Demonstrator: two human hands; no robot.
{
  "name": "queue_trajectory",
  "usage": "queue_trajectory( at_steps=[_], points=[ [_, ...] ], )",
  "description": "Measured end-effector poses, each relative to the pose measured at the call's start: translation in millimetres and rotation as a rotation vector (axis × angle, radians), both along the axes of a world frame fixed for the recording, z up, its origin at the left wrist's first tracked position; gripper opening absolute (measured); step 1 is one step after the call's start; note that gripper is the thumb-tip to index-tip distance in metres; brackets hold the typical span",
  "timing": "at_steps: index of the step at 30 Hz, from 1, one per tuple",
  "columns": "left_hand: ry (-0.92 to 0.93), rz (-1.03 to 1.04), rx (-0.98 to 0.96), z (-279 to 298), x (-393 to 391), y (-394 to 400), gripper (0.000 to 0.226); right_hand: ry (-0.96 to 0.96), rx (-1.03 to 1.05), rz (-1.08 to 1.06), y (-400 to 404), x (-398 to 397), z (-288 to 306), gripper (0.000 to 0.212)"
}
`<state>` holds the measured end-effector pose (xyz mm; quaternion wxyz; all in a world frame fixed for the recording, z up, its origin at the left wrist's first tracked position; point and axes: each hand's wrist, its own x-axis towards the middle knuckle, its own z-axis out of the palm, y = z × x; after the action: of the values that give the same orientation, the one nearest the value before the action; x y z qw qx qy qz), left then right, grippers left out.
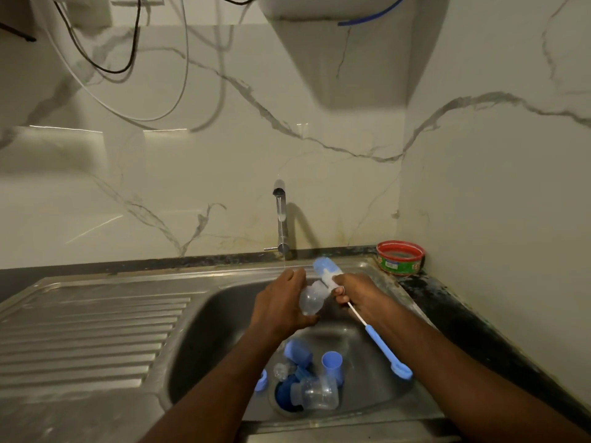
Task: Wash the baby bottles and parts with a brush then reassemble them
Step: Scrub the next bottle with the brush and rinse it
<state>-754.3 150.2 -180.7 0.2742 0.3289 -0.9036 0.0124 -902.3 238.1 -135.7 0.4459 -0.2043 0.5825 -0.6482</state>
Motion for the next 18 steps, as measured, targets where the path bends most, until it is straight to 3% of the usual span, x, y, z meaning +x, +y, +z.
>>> queue_trajectory(
  at_steps=[2,6,8,11,13,15,18],
  points=[
    [-0.079,0.062,0.061,-1,3,-2,0.064,0.019,-0.031,0.011,3,-2,13,0.012],
    [-0.019,0.16,0.266,-5,29,-18,0.064,0.133,-0.112,0.041,21,3,55,0.005],
    [-0.033,0.193,0.274,-6,42,-26,0.065,0.41,-0.135,0.068,31,0,70,0.009],
    [-0.058,0.225,0.254,-1,51,-29,0.065,1.15,-0.022,-0.021,36,-5,76,0.028],
    [-0.088,0.242,0.225,1,52,-30,0.063,1.508,0.126,-0.133,36,-2,65,0.035],
    [-0.111,0.241,0.222,2,51,-29,0.06,1.648,0.21,-0.141,32,0,43,0.037],
    [-0.122,0.234,0.211,1,49,-31,0.061,1.696,0.345,-0.039,27,-3,15,0.05]
  ],
)
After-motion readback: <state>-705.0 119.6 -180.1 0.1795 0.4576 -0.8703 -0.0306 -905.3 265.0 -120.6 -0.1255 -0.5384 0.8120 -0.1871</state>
